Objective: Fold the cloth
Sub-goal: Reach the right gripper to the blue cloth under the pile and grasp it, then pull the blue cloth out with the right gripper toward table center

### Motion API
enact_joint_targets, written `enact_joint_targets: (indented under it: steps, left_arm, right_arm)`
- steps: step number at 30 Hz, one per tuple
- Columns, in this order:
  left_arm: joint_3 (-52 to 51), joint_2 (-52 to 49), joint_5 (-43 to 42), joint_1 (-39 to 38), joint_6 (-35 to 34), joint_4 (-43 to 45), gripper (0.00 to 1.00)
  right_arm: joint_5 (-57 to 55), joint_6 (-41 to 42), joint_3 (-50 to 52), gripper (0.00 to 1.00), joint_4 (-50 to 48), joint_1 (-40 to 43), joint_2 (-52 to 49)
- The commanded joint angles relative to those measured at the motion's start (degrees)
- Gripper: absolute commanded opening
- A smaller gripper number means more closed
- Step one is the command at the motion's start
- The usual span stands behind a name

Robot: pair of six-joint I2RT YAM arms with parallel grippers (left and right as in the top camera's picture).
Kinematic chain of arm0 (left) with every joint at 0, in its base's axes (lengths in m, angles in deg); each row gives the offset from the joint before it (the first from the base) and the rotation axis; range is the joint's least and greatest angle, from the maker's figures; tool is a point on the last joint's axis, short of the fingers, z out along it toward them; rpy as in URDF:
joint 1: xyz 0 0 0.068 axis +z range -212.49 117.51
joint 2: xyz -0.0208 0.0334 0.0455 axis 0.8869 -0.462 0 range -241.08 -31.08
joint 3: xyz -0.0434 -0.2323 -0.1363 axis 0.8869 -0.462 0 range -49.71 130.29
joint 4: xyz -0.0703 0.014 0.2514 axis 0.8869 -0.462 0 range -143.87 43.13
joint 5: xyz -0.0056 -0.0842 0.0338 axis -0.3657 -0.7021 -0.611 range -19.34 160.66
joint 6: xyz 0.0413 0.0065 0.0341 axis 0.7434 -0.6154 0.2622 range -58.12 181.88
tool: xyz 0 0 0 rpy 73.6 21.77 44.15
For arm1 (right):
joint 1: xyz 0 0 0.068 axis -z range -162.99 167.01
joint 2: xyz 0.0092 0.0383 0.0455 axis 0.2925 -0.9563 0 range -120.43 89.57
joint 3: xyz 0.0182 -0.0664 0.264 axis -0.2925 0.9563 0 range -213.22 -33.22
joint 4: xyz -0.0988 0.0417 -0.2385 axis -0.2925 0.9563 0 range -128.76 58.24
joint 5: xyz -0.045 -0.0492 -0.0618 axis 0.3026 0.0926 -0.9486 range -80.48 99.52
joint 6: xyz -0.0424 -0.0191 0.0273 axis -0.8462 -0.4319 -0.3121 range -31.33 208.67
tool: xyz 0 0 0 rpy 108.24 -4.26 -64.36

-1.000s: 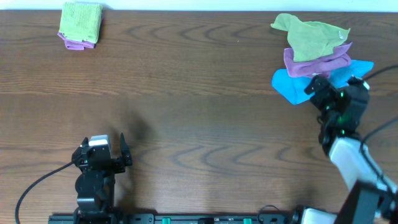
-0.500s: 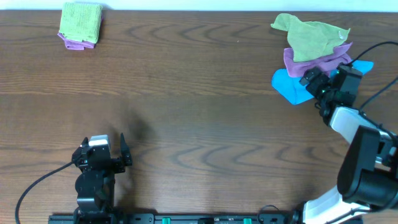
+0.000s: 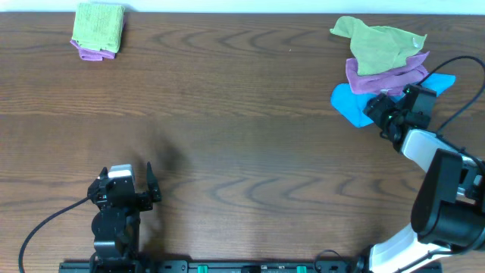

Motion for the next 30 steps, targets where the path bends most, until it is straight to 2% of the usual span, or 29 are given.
enact_joint_targets:
  steps: [1,3,6,11,16,20,23,30]
  left_arm:
    - [-1.25,0.31,0.83,-0.07,-0.42,-0.48,0.95]
    - [-1.25,0.31,0.83,-0.07,-0.42,-0.48,0.95]
    - [-1.25,0.31,0.83,-0.07,-0.42,-0.48,0.95]
    - [-1.25,0.31,0.83,-0.07,-0.42,-0.48,0.95]
    - [-1.25,0.31,0.83,-0.07,-0.42,-0.48,0.95]
    - [-1.25,0.31,0.83,-0.07,-0.42,-0.48,0.95]
    - [-1.25,0.31,0.83,-0.07,-0.42,-0.48,0.95]
    - [-1.25,0.31,0.83,-0.07,-0.42,-0.48,0.95]
  right_arm:
    - [0.52,-0.28,-0.83,0.18,-0.61,0.35,-0.37]
    - [0.81,-0.26,-0.94,0.01,-1.25,0.35,-0.37]
    - [4.39,-0.31,-2.32,0.01,-1.29,0.31,-0.26]
    - [17.25,-1.29,-8.44,0.02,-0.39,-0.35,1.86]
    - [20.70,-6.88,-17.55,0.01,7.78,-4.87,5.66]
    - [21.70,-11.04,-27.26,0.01,17.03,-12.44,7.28]
    - [21.88,-11.21,-33.22,0.01,21.59,-19.02,7.28]
    - [24.13,-11.21,-43.32,0.01,26.27,-35.65,7.28]
